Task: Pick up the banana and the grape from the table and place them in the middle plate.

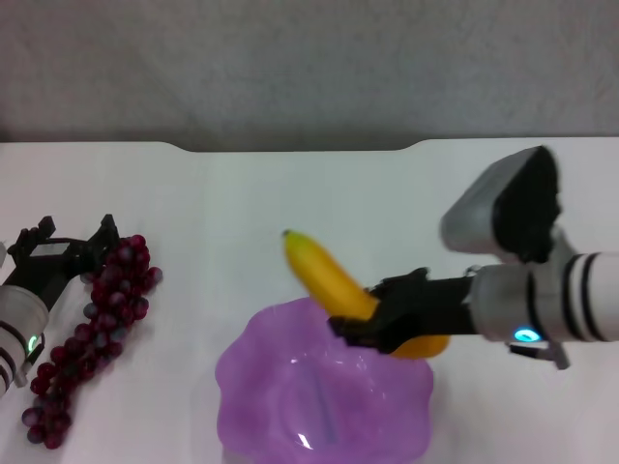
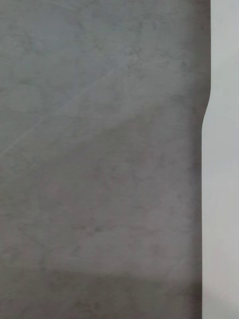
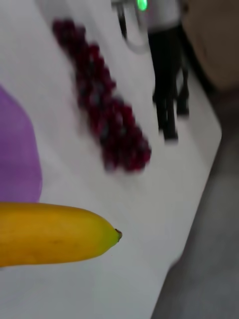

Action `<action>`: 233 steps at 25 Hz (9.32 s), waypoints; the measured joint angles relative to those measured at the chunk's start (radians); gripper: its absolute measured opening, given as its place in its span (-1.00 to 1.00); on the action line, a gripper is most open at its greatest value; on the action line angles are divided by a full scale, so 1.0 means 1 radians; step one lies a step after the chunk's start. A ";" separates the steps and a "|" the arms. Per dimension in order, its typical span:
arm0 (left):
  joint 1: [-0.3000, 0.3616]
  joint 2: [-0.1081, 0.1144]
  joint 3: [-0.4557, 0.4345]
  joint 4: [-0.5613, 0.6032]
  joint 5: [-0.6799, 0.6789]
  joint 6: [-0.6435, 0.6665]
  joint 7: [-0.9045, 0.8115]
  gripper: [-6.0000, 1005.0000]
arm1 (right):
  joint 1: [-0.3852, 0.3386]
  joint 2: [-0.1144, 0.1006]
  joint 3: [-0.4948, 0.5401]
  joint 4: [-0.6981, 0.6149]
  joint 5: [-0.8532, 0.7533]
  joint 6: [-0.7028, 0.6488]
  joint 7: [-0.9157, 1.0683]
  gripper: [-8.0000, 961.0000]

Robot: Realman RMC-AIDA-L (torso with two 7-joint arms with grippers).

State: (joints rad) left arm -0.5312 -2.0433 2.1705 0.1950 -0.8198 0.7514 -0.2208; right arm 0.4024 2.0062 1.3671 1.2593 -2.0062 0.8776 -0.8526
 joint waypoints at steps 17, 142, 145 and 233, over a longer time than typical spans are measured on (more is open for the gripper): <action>-0.005 0.000 0.000 0.000 -0.003 0.003 0.000 0.78 | 0.183 0.006 -0.271 -0.274 0.083 -0.194 -0.085 0.21; 0.182 0.005 -0.468 0.685 0.358 -1.001 0.330 0.46 | -0.047 0.006 -0.694 -0.920 -0.247 -1.911 0.753 0.86; 0.187 0.006 -0.474 0.675 0.359 -0.969 0.330 0.45 | -0.046 0.007 -0.695 -0.922 -0.247 -1.911 0.753 0.86; 0.410 0.011 -0.507 1.837 0.410 -1.987 0.555 -0.43 | -0.048 0.006 -0.709 -0.937 -0.243 -1.879 0.743 0.86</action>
State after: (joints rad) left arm -0.1209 -2.0324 1.6639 2.0322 -0.4101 -1.2351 0.3340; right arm 0.3546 2.0124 0.6580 0.3219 -2.2495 -1.0016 -0.1095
